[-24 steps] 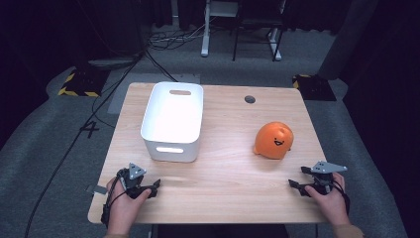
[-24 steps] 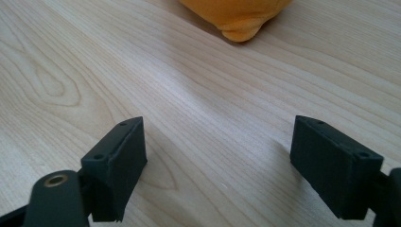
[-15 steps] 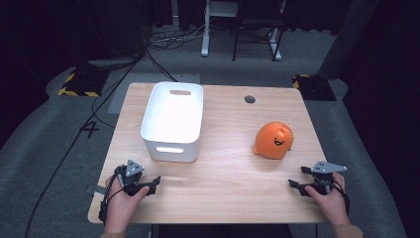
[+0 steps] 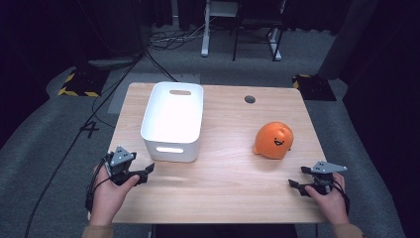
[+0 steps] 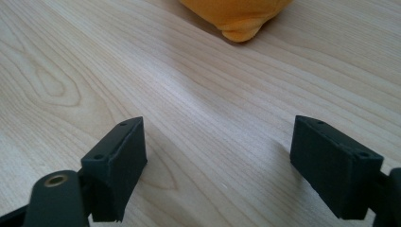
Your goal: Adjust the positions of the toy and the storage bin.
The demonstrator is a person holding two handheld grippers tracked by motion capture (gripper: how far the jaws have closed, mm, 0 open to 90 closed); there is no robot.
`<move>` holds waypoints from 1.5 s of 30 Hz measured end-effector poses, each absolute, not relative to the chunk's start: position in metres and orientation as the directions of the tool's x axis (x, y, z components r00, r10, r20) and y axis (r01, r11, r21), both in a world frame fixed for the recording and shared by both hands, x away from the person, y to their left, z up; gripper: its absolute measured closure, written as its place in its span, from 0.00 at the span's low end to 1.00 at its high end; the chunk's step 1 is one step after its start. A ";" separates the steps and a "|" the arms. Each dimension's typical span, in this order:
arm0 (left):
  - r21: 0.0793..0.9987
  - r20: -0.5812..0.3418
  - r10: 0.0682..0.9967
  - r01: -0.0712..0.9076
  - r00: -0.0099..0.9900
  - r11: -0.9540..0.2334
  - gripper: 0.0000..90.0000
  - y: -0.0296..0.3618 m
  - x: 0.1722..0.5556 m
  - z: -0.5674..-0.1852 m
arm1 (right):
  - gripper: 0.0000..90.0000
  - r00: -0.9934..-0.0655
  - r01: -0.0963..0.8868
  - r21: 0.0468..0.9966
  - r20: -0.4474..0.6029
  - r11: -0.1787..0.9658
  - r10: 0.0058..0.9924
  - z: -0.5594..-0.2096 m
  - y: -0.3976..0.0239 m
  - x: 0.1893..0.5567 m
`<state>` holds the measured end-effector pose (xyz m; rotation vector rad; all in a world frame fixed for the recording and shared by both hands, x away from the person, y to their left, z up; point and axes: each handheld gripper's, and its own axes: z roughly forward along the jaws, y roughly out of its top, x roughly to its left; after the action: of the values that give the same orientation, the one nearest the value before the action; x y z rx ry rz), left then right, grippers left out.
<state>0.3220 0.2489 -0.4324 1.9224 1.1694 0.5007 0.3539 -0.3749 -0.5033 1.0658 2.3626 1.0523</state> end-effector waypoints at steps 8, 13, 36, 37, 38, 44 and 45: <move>0.835 -0.110 0.880 0.523 0.461 -0.170 0.25 0.256 0.324 -0.412 | 0.22 -0.659 0.498 0.745 -0.007 0.444 0.752 -0.503 -0.375 0.354; 0.851 -0.119 0.876 0.502 0.468 -0.153 0.26 0.257 0.330 -0.401 | 0.22 -0.659 0.498 0.745 -0.007 0.443 0.752 -0.503 -0.375 0.354; 0.890 -0.131 0.893 0.448 0.430 -0.086 0.30 0.248 0.378 -0.392 | 0.22 -0.659 0.498 0.745 -0.006 0.443 0.752 -0.503 -0.375 0.354; 0.885 -0.139 0.894 0.459 0.425 -0.081 0.31 0.248 0.383 -0.396 | 0.22 -0.659 0.498 0.745 -0.007 0.443 0.752 -0.503 -0.375 0.354; 0.885 -0.139 0.894 0.459 0.426 -0.081 0.32 0.247 0.386 -0.398 | 0.22 -0.659 0.498 0.746 -0.007 0.443 0.752 -0.503 -0.375 0.354; 0.870 -0.141 0.888 0.483 0.439 -0.100 0.40 0.243 0.393 -0.404 | 0.22 -0.659 0.497 0.746 -0.007 0.443 0.752 -0.503 -0.375 0.354; 0.868 -0.138 0.887 0.485 0.440 -0.106 0.42 0.243 0.394 -0.405 | 0.22 -0.659 0.498 0.745 -0.007 0.443 0.752 -0.503 -0.375 0.354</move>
<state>0.3938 0.2427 -0.4047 1.7482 1.1859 0.5338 0.3538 -0.3749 -0.5033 1.0666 2.3621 1.0524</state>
